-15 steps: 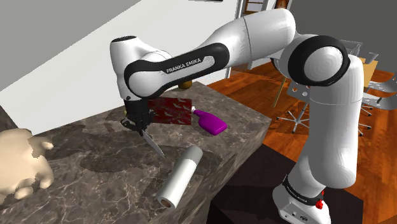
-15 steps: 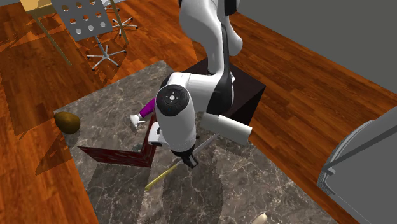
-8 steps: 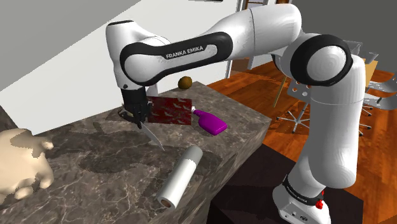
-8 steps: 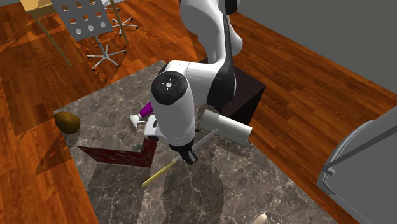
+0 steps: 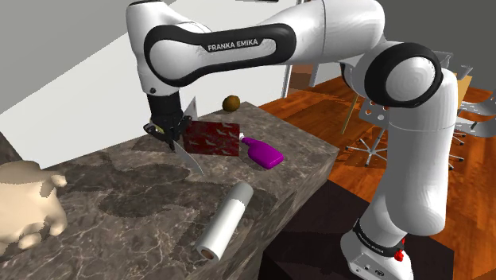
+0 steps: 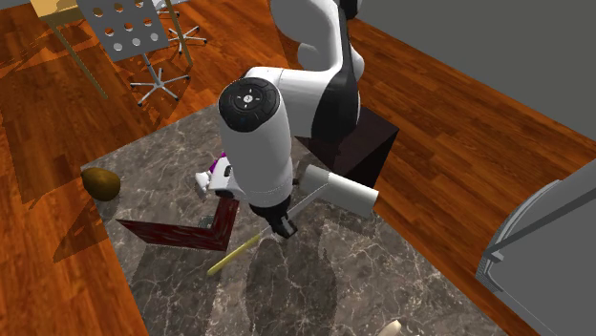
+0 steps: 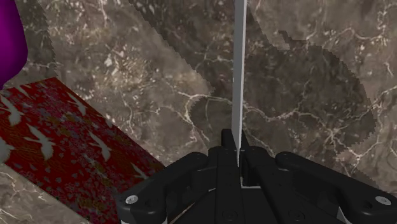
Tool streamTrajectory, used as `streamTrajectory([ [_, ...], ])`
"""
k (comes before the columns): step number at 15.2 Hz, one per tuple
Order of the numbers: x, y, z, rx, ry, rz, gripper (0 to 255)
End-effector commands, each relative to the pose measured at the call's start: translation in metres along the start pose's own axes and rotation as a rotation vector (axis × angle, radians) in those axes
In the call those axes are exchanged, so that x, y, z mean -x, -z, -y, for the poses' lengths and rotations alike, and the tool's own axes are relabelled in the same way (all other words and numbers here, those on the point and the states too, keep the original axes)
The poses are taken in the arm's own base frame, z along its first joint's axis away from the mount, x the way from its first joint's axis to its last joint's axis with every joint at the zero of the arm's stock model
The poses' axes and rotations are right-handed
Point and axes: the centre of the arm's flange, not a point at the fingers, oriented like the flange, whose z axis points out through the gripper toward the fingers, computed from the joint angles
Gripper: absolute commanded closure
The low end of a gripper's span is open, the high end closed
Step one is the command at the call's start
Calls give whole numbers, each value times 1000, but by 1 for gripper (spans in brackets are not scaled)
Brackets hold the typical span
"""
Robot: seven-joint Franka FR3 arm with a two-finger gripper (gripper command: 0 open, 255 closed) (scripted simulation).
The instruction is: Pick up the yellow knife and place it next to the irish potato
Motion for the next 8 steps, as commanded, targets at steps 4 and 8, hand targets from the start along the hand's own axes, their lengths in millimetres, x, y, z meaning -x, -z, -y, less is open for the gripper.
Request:
streamTrajectory([
  [4, 0, 26, 1, 0, 0, 0, 255],
  [8, -6, 36, -25, 0, 0, 0, 255],
])
